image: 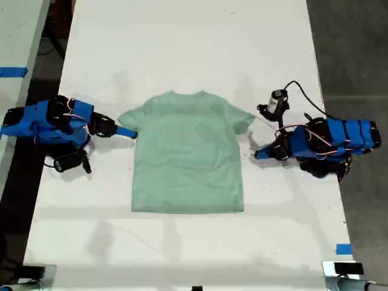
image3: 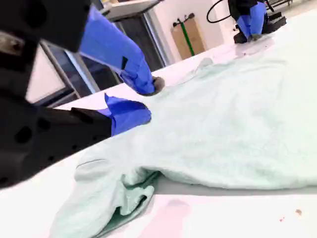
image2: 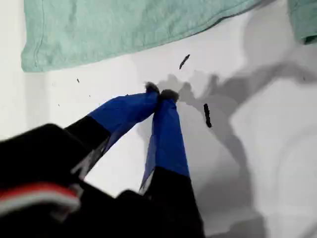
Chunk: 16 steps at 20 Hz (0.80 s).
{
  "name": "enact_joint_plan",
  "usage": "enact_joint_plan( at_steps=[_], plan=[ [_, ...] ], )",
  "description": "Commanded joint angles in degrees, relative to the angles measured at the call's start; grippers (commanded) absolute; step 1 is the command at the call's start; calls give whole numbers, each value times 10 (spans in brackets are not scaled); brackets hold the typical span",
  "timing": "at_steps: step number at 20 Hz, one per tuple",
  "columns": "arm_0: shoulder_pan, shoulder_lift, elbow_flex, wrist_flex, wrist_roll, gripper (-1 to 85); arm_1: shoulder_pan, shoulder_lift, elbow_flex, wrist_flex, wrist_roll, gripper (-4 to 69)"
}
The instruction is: Fold t shirt
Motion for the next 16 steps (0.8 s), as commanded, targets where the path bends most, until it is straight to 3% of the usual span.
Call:
enact_joint_plan(
  at_steps=[1, 2, 4, 5, 7, 9, 11, 12, 14, 16],
  plan=[
    [-3, 4, 22, 3, 3, 49, 5, 9, 32, 4, 4, 11],
    [-3, 4, 22, 3, 3, 49, 5, 9, 32, 4, 14, 11],
    [-3, 4, 22, 3, 3, 49, -28, 9, 32, 4, 163, 15],
    [-3, 4, 22, 3, 3, 49, -61, 9, 32, 4, 200, 15],
    [-21, 4, 22, 3, 2, 46, -80, 9, 32, 4, 182, 13],
    [-43, 4, 22, 4, -13, 46, -73, 9, 32, 3, 301, 20],
    [-55, 3, 22, 4, -109, 46, -82, 9, 32, 3, 276, 30],
    [-51, 3, 22, 3, -142, 48, -81, 9, 32, 3, 326, 10],
    [-32, 4, 22, -4, -163, 48, -54, 9, 30, -2, 347, 16],
    [11, 4, 22, -3, -290, 54, -29, 10, 18, -21, 338, 6]
  ],
)
